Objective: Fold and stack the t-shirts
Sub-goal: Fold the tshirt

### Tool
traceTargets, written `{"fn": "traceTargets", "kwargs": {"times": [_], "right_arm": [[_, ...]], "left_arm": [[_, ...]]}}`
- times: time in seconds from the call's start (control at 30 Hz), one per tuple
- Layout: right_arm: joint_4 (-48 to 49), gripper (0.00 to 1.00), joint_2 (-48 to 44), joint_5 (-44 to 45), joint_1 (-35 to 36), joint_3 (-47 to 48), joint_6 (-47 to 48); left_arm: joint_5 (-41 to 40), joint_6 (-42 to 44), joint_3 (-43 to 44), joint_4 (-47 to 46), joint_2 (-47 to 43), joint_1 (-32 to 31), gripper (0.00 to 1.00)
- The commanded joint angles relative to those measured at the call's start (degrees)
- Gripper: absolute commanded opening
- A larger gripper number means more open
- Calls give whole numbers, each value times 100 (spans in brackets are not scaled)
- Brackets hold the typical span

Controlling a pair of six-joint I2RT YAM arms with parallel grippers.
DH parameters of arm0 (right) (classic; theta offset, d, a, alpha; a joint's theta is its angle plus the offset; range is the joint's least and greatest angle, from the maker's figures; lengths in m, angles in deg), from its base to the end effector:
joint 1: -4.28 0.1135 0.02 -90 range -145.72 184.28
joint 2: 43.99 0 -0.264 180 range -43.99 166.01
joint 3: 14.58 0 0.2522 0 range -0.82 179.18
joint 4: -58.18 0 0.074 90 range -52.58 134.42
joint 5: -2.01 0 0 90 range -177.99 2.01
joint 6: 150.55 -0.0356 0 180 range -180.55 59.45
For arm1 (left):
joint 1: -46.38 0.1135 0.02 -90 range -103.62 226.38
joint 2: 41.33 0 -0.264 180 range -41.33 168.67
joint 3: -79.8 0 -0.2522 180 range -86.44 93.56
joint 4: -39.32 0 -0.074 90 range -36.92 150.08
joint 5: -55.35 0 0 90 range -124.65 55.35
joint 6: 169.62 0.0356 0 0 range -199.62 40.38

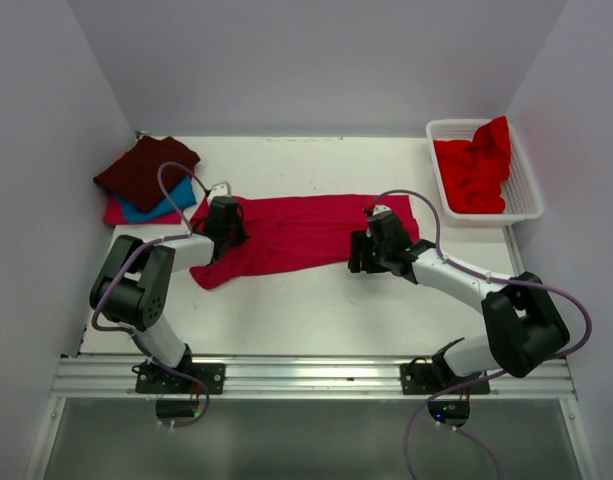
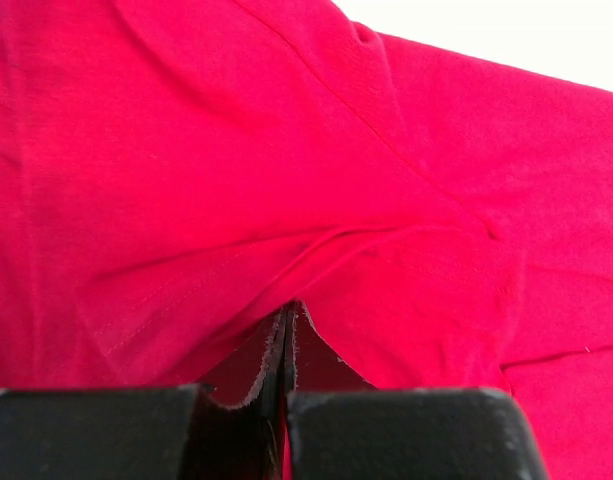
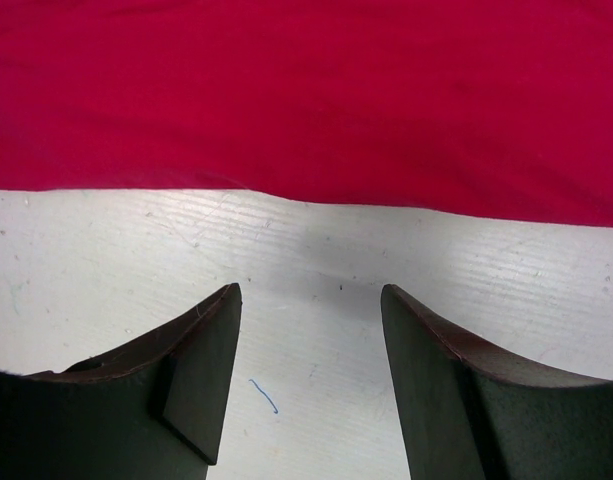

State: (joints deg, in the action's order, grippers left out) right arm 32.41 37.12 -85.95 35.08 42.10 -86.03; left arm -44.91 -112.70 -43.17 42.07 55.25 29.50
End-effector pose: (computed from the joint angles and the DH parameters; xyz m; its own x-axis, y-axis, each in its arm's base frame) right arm 0.2403 0.1418 0.1858 -0.8075 0.0192 -0.5896 -0.1604 0.9547 0.2507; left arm 0.3132 -0.0884 0.1418 -0.6268 -0.3711 -0.6852 -0.2177 0.9277 -0.3033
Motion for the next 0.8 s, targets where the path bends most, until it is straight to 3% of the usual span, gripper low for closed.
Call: {"fn": "traceTargets", "kwargs": {"times": [0.0,0.27,0.43,0.57,0.73,0.77], "right_arm": [[182,62,-33,7,22,-11,-1],[182,62,-15,7,22,-11,16],[129,62,2,33,22,24,25],[-55,64,-7,479,22,94,113],[-433,65,502,1403,13,733,148],[-442,61,651,1543,13,884,209]], "left_arm": [[-660,223,261,256,-51,27,0],[-898,442,270,-130,-288,36,0],[-917,426,831,221,230,159,0],[-583,215,315,-305,-356,168,0],[-468,-31,-28,-35,-763,168,0],[-398,-93,-64,-16,-798,168,0]]}}
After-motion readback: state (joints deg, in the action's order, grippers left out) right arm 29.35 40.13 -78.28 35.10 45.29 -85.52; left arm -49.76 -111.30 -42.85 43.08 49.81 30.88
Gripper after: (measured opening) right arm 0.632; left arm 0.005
